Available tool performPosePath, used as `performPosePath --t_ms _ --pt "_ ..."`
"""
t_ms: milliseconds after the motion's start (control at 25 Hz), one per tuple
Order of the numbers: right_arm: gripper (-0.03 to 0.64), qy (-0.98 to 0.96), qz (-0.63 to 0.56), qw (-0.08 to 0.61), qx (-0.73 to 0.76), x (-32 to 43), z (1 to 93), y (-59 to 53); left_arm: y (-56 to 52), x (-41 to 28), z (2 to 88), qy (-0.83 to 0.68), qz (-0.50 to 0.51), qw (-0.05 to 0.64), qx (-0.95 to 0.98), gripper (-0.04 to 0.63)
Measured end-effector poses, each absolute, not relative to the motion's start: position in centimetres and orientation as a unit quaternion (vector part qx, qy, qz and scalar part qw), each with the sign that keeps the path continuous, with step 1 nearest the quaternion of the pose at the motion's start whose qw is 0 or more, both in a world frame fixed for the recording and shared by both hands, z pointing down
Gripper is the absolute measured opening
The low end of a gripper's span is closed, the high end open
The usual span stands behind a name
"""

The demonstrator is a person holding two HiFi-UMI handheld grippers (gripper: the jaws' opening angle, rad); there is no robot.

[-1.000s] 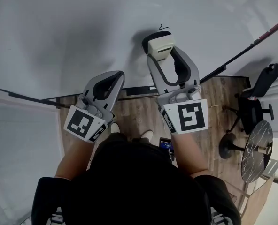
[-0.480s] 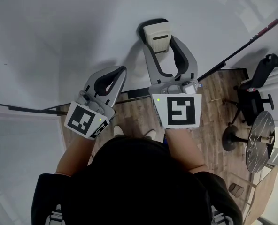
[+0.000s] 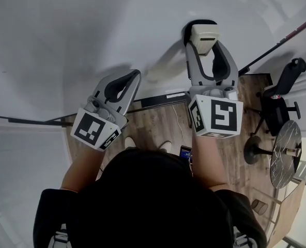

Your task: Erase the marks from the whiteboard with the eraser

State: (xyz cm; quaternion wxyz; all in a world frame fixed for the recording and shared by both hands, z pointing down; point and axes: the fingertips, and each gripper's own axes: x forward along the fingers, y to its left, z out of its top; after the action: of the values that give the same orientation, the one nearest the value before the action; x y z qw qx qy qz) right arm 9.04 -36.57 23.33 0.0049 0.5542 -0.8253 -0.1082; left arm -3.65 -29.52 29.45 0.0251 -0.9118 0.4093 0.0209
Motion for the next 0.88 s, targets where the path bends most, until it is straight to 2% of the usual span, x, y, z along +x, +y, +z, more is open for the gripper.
performPosePath --t_ms 240,440,680,880 --pt "0.222 -0.794 -0.086 -0.004 0.602 14.9 22.9 -38.3 -29.4 -3.7 28.5 0.41 0.018 0.026 -0.911 0.005" --pt "0.222 -0.792 -0.081 -0.008 0.605 15.8 22.6 -38.3 -29.8 -3.5 27.9 0.413 0.017 0.029 -0.91 0.005" --pt "0.221 -0.808 -0.071 -0.012 0.585 13.7 22.6 -36.6 -30.1 -4.1 28.1 0.408 0.02 0.029 -0.912 0.005" --pt "0.221 -0.837 -0.126 -0.002 0.533 6.7 20.8 -34.1 -30.7 -4.0 28.1 0.4 0.023 0.029 -0.916 0.005"
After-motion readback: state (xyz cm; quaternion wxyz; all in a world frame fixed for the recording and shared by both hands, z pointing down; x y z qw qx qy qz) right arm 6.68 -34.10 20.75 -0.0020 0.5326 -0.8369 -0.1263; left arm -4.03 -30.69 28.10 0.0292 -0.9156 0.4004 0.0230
